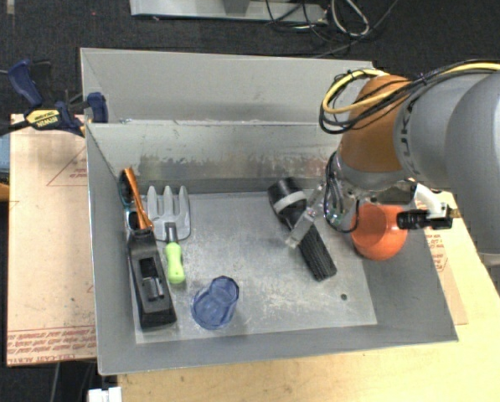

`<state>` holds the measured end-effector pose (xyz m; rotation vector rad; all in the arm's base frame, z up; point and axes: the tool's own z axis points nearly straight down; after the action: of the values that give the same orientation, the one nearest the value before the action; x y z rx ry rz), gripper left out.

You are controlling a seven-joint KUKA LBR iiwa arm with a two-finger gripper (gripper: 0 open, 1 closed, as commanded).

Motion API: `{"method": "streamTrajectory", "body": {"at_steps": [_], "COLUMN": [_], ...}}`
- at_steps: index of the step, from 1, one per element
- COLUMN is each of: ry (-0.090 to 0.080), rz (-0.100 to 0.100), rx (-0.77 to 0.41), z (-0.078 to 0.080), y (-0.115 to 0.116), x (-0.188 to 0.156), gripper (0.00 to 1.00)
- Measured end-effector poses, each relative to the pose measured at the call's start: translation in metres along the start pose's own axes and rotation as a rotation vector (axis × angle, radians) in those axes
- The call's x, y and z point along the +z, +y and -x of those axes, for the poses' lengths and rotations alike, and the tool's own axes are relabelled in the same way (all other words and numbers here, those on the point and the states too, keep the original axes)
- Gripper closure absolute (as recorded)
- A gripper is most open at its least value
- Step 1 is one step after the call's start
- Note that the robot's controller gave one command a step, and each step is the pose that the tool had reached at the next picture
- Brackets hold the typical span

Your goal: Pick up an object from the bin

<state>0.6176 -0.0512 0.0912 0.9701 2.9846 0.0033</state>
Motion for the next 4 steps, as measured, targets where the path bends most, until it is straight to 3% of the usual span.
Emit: {"method": "streamTrajectory", "body": {"at_steps": [1, 2, 3, 4], "ry": [0.0, 0.0, -0.005, -0.004], "rz": [0.001, 0.001, 0.001, 0.004], "rx": [0.231, 0.191, 0.273, 0.405], "z": [-0.022, -0.031, -0.037, -0.046], "y": [-0.016, 0.028, 0.026, 0.037], "x": [-0.032, -0.008, 0.022, 0.021], "gripper": [0.0, 0.0, 0.0, 1.0]}}
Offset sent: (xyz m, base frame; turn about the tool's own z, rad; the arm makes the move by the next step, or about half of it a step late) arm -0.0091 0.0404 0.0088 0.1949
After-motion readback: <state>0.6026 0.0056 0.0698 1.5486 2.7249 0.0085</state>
